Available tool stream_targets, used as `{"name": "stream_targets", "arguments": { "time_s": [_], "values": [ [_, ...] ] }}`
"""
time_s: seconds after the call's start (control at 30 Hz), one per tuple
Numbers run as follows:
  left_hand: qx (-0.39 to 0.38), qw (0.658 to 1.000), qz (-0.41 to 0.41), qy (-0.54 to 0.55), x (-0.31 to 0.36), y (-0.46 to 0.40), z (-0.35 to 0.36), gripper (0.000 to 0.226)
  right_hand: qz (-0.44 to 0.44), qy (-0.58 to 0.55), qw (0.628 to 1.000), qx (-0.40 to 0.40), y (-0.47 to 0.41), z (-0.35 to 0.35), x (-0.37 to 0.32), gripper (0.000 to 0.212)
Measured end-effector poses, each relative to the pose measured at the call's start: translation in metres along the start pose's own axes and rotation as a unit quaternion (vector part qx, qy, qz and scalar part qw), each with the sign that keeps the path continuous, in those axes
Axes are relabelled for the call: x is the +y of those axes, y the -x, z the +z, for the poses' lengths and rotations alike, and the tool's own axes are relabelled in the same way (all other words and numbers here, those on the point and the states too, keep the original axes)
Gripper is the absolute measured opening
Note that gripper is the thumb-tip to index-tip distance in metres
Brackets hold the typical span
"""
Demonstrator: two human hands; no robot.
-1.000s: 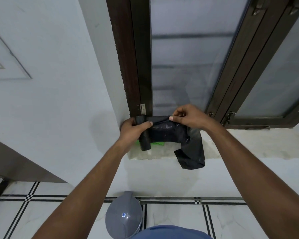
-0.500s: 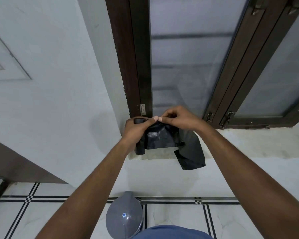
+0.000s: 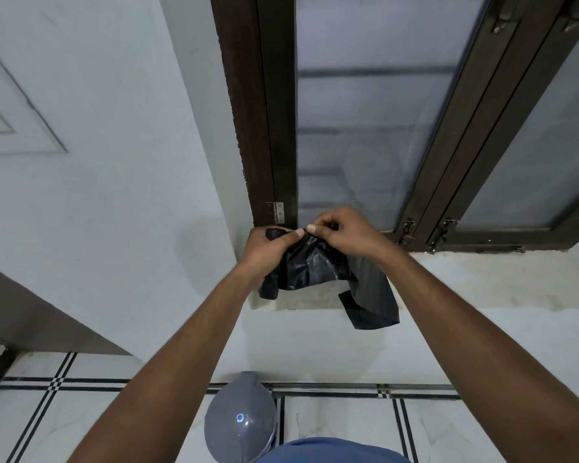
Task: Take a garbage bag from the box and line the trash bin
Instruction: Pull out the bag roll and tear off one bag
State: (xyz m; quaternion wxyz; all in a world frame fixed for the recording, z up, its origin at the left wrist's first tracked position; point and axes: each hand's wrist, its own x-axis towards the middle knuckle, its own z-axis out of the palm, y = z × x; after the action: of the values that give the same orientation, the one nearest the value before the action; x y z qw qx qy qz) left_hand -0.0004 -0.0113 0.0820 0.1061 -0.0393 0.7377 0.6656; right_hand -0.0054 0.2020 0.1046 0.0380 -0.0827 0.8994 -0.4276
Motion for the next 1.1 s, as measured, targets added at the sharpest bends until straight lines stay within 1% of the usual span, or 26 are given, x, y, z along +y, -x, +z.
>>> {"name": "stream_targets", "arguments": {
  "time_s": [0.1,0.2,0.23,0.27,0.33,0.4,0.47,0.5,0.53,0.57,0.63,0.67,0.73,0.77,0.8,0.87,0.9,1.0,1.03,1.1],
  "values": [
    [0.026,0.999,-0.020,0.042,0.000,-0.003,0.004,0.020,-0.003,-0.012,0.999,0.045,0.000,0.007,0.003,0.017],
    [0.108,0.987,-0.049,0.107,-0.001,-0.009,0.003,0.020,0.029,-0.030,0.993,0.113,0.000,0.005,0.010,0.018],
    [0.119,0.987,-0.042,0.098,-0.002,-0.010,0.003,0.018,0.037,-0.031,0.990,0.133,0.001,0.002,0.012,0.018],
    [0.113,0.991,-0.022,0.070,-0.002,-0.012,0.004,0.015,0.038,-0.027,0.989,0.139,0.003,-0.001,0.012,0.019],
    [0.085,0.996,0.021,0.027,0.001,-0.010,0.010,0.016,0.040,-0.042,0.992,0.112,0.004,-0.002,0.013,0.026],
    [0.073,0.996,0.040,0.014,0.006,-0.011,0.014,0.019,0.047,-0.079,0.995,0.042,0.005,-0.002,0.013,0.037],
    [0.082,0.996,0.038,0.007,0.011,-0.014,0.012,0.020,0.069,-0.070,0.995,-0.034,0.007,-0.007,0.017,0.047],
    [0.075,0.997,0.033,0.003,0.011,-0.016,0.009,0.021,0.075,-0.049,0.994,-0.056,0.007,-0.011,0.021,0.048],
    [0.051,0.998,0.026,0.001,0.010,-0.017,0.005,0.024,0.077,-0.033,0.994,-0.063,0.008,-0.015,0.024,0.048],
    [0.011,1.000,0.017,-0.001,0.009,-0.015,0.002,0.028,0.077,-0.031,0.995,-0.059,0.008,-0.017,0.029,0.045],
    [-0.092,0.995,0.016,-0.024,0.006,-0.014,-0.004,0.032,0.072,-0.054,0.995,-0.050,0.008,-0.020,0.035,0.037],
    [-0.129,0.991,0.017,-0.043,0.004,-0.015,-0.005,0.033,0.068,-0.068,0.994,-0.054,0.008,-0.023,0.036,0.033],
    [-0.157,0.986,0.012,-0.062,0.000,-0.018,-0.008,0.033,0.064,-0.094,0.991,-0.075,0.007,-0.025,0.038,0.039],
    [-0.147,0.987,0.004,-0.058,-0.003,-0.020,-0.008,0.032,0.066,-0.105,0.989,-0.078,0.007,-0.026,0.040,0.043],
    [-0.127,0.991,0.001,-0.049,-0.004,-0.023,-0.006,0.030,0.072,-0.120,0.988,-0.069,0.006,-0.025,0.042,0.042],
    [-0.077,0.997,0.009,-0.026,-0.007,-0.027,0.001,0.026,0.091,-0.158,0.983,-0.032,0.003,-0.019,0.041,0.036],
    [-0.053,0.998,0.013,-0.006,-0.007,-0.028,0.004,0.025,0.103,-0.181,0.978,-0.002,0.001,-0.016,0.043,0.034],
    [0.013,0.993,-0.017,0.118,-0.006,-0.032,0.001,0.024,0.139,-0.207,0.962,0.109,0.001,-0.026,0.050,0.029],
    [0.026,0.992,-0.012,0.123,-0.005,-0.034,-0.002,0.020,0.147,-0.203,0.959,0.131,0.002,-0.033,0.054,0.028],
    [0.035,0.996,0.008,0.076,-0.009,-0.037,-0.006,0.016,0.154,-0.192,0.960,0.136,0.000,-0.039,0.060,0.030]
  ]
}}
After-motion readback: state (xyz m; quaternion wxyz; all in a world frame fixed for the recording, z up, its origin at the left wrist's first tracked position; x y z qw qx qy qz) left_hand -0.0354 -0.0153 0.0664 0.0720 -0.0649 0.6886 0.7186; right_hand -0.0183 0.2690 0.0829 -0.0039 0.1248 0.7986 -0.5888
